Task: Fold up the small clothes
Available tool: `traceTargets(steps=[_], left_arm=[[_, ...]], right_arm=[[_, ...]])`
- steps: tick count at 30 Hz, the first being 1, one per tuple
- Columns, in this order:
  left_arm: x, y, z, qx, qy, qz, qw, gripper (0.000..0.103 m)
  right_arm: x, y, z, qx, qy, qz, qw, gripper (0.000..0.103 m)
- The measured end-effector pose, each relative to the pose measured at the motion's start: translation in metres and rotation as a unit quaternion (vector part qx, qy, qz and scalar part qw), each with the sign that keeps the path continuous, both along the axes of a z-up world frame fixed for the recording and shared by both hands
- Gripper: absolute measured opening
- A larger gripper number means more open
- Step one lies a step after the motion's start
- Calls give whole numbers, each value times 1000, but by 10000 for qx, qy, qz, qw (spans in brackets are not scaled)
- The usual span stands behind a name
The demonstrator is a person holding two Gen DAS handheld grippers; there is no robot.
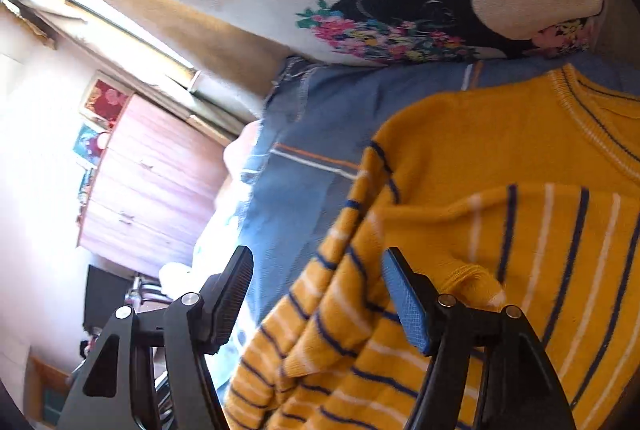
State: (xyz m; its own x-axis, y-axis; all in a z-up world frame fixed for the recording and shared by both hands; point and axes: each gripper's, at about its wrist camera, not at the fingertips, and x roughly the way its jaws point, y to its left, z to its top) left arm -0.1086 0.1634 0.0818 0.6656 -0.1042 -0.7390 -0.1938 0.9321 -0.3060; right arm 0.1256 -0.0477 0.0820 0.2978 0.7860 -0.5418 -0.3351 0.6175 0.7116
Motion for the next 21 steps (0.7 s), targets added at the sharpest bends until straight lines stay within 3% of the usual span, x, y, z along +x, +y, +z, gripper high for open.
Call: traceTargets(steps=[4, 6, 9, 12, 16, 19, 21], left_arm=[[-4, 6, -1, 14, -8, 73, 10000, 70], [-4, 11, -4, 3, 30, 109, 9999, 70], [-6, 16, -10, -30, 123, 136, 9998, 70], [-12, 21, -13, -60, 165, 140, 9997, 70], [-23, 37, -14, -5, 152, 388, 9991, 70], [-32, 57, -15, -66, 148, 652, 9977, 70], [-41, 62, -14, -131, 84, 574, 9982, 70]], right_arm=[[-19, -12, 19, -947, -678, -358, 9925, 73], [-17, -18, 9, -1394, -636, -634, 9862, 73], [-16, -31, -13, -1259, -206, -590, 9901, 73], [-25, -23, -28, -1153, 120, -215, 9930, 73], [-74, 10, 0, -1241, -547, 378, 9900, 73], [-122, 43, 12, -973, -696, 1199, 9855, 73], [-150, 59, 11, -967, -741, 1612, 9794, 73]])
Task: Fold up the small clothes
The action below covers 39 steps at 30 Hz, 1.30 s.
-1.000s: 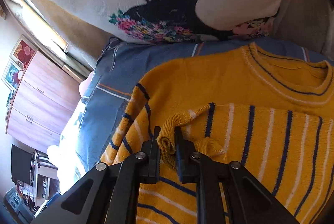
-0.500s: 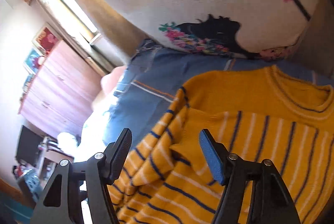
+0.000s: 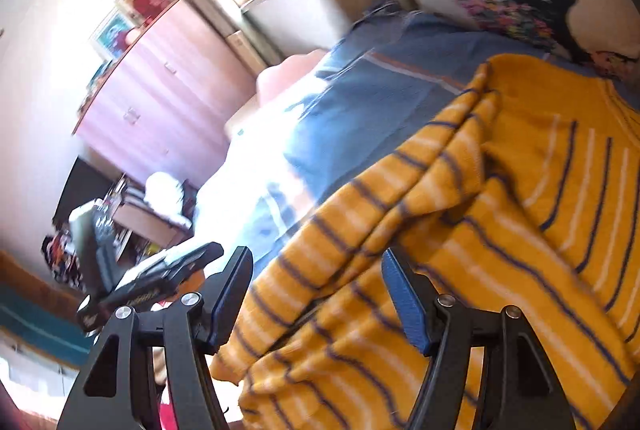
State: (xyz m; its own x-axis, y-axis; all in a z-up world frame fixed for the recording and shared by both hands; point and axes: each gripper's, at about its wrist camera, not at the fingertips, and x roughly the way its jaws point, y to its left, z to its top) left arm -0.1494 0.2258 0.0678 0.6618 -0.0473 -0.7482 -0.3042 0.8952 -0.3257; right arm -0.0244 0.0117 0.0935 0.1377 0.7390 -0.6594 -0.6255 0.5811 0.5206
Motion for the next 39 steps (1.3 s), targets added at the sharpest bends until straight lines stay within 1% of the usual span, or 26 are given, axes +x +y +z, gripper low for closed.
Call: traceTargets(steps=[2, 4, 6, 8, 10, 12, 13, 14, 15, 16, 17, 18, 19, 22, 24, 25, 27, 30, 33, 35, 37, 39], left_arm=[[-13, -5, 2, 62, -71, -268, 9996, 70], [-26, -17, -1, 185, -38, -645, 9977, 70], [-39, -31, -6, 235, 35, -1039, 9943, 70], [-49, -47, -12, 254, 108, -1383, 9900, 70], [-55, -63, -16, 286, 104, -1628, 9862, 70], [-52, -79, -25, 461, 219, -1759, 9831, 70], [-51, -88, -29, 606, 319, -1805, 9812, 65], [-49, -94, -32, 706, 383, -1885, 9788, 44], [-49, -99, -31, 762, 364, -1903, 9781, 43], [-49, -98, -26, 712, 326, -1932, 9780, 23], [-48, -92, -21, 487, 286, -1974, 9787, 15], [-46, -80, -13, 198, 180, -1897, 9815, 15], [-42, -64, -3, -9, 33, -1725, 9850, 15], [-24, -3, 37, -205, -375, -977, 9943, 15], [-11, 40, 61, -494, -691, -519, 9950, 15], [-3, 59, 72, -545, -811, -321, 9947, 15], [19, 82, 86, -508, -880, -132, 9947, 15], [52, 88, 93, -617, -753, -171, 9951, 15], [77, 63, 94, -710, -617, -492, 9943, 15], [84, 26, 96, -722, -590, -862, 9919, 15], [105, -13, 96, -903, -525, -1285, 9862, 15], [126, -59, 94, -1113, -431, -1714, 9780, 15]], right_arm=[[-19, 13, -5, -66, -3, 225, 9997, 73], [-26, 19, -10, -187, -80, 208, 9996, 73], [-25, 21, -13, -333, -215, 64, 9992, 73], [-20, 14, -14, -340, -174, -81, 9992, 73], [-16, 2, -13, -262, -103, -263, 9993, 73], [-15, -11, -10, -216, -89, -449, 9987, 73], [-14, -17, -10, -193, -86, -551, 9983, 73], [-15, -25, -8, -174, -89, -639, 9978, 73], [-17, -31, -4, -165, -106, -739, 9971, 73], [-19, -41, -2, -167, -139, -809, 9965, 73], [-20, -49, 0, -181, -181, -903, 9956, 73], [-22, -58, 1, -183, -221, -978, 9948, 73], [-22, -67, 5, -178, -249, -1090, 9936, 73], [-21, -99, 12, -118, -298, -1423, 9893, 73], [-19, -119, 15, -79, -313, -1673, 9854, 73], [-18, -130, 15, -37, -305, -1793, 9833, 73], [-17, -147, 15, 32, -259, -1975, 9800, 73], [-16, -172, 10, 106, -195, -2206, 9751, 73], [-20, -193, 10, 83, -151, -2469, 9689, 73], [-22, -213, 10, 131, -134, -2661, 9638, 73], [-25, -236, 10, 209, -107, -2901, 9567, 73], [-28, -261, 10, 295, -77, -3156, 9484, 73]])
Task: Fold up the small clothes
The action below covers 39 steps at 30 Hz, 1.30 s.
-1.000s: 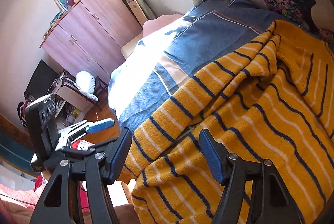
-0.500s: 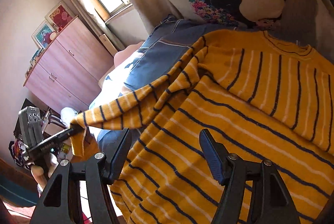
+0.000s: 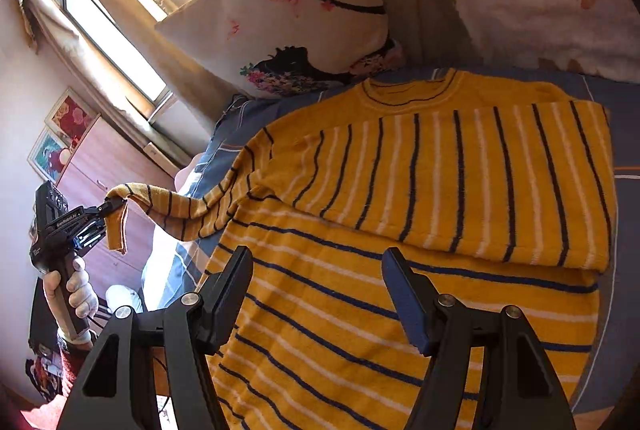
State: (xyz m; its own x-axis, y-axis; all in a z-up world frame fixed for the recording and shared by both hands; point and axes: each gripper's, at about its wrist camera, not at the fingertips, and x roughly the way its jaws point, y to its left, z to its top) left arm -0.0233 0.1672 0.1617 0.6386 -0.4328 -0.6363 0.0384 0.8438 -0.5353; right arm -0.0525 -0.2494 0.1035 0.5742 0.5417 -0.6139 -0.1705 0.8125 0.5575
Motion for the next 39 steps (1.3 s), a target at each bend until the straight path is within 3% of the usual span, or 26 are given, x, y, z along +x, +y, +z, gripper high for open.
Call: traceTargets(steps=[4, 8, 10, 13, 16, 20, 23, 26, 34, 35, 36, 37, 38, 39], left_arm=[[38, -109, 8, -137, -13, -955, 9953, 15], [52, -217, 12, -234, -151, -1918, 9810, 17], [55, -256, 6, -256, -94, -2290, 9730, 26], [55, -279, -7, -424, 40, -2632, 9638, 28], [46, -262, -8, -485, 17, -2591, 9646, 41], [37, -212, -6, 51, -207, -1902, 9815, 54], [47, -169, -17, 485, -28, -1161, 9921, 54], [61, -132, -36, 664, 209, -522, 9962, 54], [90, -113, -93, 273, 952, -387, 9943, 54], [92, -115, -96, 229, 938, -389, 9946, 53], [92, -116, -97, 185, 888, -410, 9950, 45], [94, -115, -98, 157, 869, -398, 9953, 16], [95, -112, -100, 114, 932, -336, 9950, 7], [94, -108, -102, -5, 962, -259, 9950, 7]], right_arm=[[-9, -47, -6, 216, 77, -521, 9984, 73], [-20, -86, -12, 238, 151, -966, 9949, 73], [-24, -102, -13, 163, 170, -1147, 9931, 73], [-26, -120, -14, 126, 183, -1307, 9912, 73], [-24, -125, -12, 84, 122, -1256, 9920, 73], [-8, -111, -14, -5, 102, -974, 9952, 73], [9, -94, -17, -80, 131, -727, 9972, 73], [29, -71, -14, -191, 113, -456, 9987, 73], [58, -23, -13, -271, 146, -88, 9995, 73], [59, -19, -13, -293, 144, -69, 9994, 73], [59, -16, -13, -319, 150, -50, 9994, 73], [61, -13, -13, -345, 160, -29, 9993, 73], [62, -10, -13, -369, 169, -1, 9992, 73], [64, -7, -12, -388, 179, 26, 9991, 73]])
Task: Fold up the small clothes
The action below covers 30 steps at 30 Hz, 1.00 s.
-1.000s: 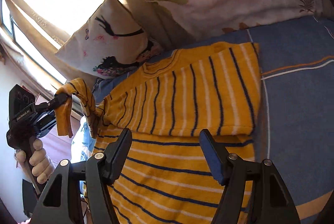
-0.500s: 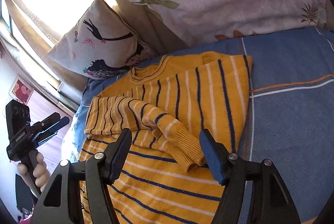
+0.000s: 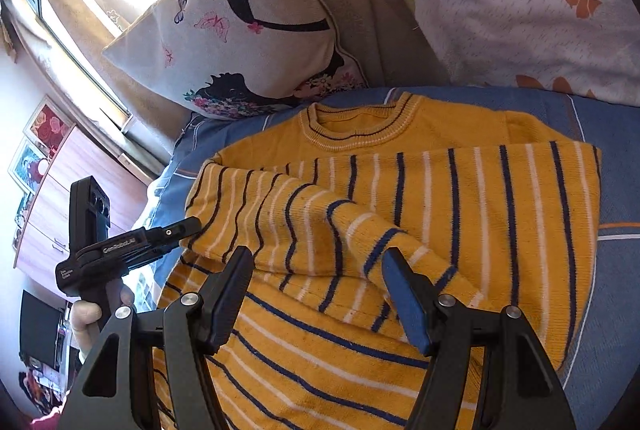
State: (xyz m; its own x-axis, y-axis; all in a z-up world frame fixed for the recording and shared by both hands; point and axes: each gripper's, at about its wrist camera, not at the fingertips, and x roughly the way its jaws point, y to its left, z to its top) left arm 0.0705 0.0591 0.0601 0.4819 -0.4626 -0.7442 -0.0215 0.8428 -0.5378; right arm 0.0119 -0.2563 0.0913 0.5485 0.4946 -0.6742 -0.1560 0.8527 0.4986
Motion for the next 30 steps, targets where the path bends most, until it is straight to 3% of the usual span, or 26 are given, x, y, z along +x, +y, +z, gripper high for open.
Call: traceTargets(steps=[7, 10, 13, 17, 21, 26, 27, 28, 30], left_arm=[[-33, 36, -3, 82, -127, 319, 9994, 7], [-38, 47, -18, -248, -168, 362, 9989, 7], [-40, 54, -28, -492, -320, 421, 9974, 7], [-48, 50, -30, -308, -680, 384, 9965, 8], [-50, 51, -29, -268, -699, 415, 9963, 11], [-50, 54, -32, -402, -665, 440, 9960, 12], [-50, 53, -32, -389, -671, 439, 9960, 12], [-50, 52, -32, -364, -683, 438, 9960, 12], [-52, 51, -30, -292, -712, 445, 9960, 12]], right_arm=[[29, 32, 21, 182, -185, 337, 9991, 73], [66, 67, 21, 363, -123, 633, 9973, 73], [111, 107, 2, 655, 288, 928, 9931, 73], [156, 154, -25, 768, 581, 1159, 9886, 73], [177, 183, -51, 953, 880, 1356, 9822, 73], [181, 204, -45, 1263, 776, 1766, 9731, 71], [181, 209, -45, 1240, 813, 1887, 9708, 60], [181, 217, -45, 1195, 898, 2073, 9668, 37], [176, 232, -42, 788, 875, 2294, 9662, 16]])
